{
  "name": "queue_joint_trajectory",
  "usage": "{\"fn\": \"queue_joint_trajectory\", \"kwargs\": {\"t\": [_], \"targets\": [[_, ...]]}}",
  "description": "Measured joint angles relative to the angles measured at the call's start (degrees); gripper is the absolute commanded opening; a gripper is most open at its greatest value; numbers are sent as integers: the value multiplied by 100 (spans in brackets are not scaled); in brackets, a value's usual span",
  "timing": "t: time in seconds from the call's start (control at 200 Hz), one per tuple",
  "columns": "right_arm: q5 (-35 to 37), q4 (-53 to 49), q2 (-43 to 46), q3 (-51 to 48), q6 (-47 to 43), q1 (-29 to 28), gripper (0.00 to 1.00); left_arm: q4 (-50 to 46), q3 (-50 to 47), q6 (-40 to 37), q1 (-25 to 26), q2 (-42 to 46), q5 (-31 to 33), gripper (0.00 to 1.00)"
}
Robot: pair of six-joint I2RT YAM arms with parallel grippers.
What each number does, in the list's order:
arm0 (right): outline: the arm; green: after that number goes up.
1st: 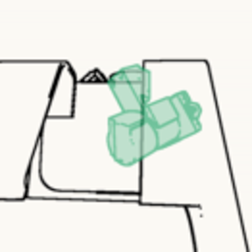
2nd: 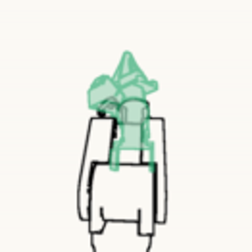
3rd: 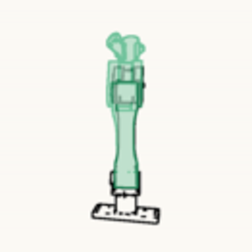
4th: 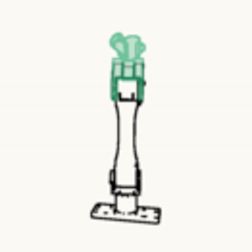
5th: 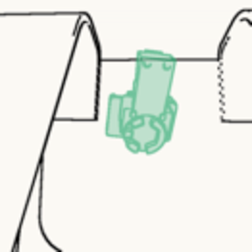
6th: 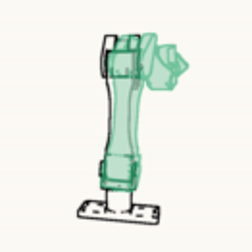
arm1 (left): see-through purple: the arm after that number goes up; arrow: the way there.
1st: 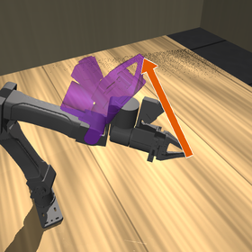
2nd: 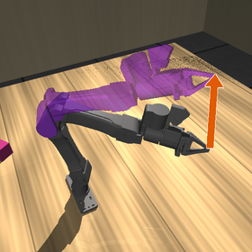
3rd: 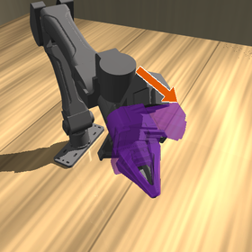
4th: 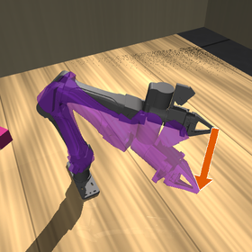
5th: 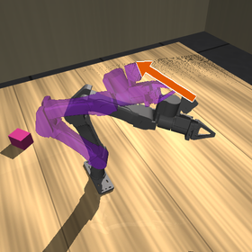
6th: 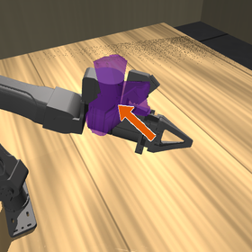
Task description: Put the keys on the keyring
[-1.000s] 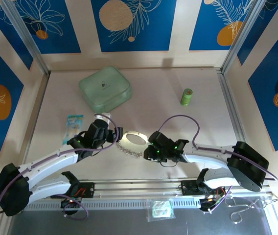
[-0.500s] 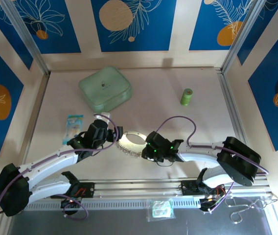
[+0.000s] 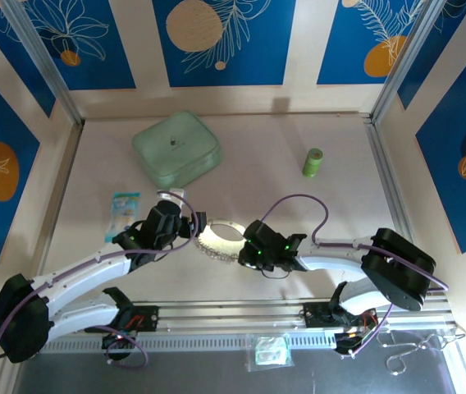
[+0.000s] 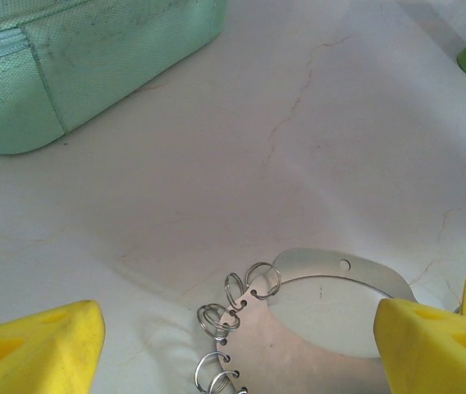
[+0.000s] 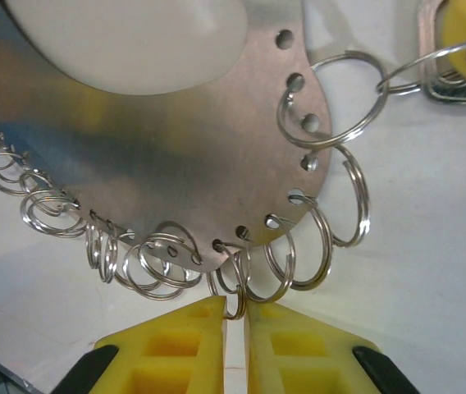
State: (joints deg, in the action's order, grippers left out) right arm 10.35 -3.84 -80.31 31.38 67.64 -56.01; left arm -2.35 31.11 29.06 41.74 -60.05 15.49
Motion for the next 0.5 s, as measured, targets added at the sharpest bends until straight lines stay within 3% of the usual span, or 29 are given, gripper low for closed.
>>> {"fn": "queue_joint_trajectory", "kwargs": {"t": [0.285,0.5], "targets": [[22,28,-92,13,13,42,16,2,0,0,0,0,0,84],[48,70,-173,120,-4,52,7,0,0,-2,0,0,4,84]]}}
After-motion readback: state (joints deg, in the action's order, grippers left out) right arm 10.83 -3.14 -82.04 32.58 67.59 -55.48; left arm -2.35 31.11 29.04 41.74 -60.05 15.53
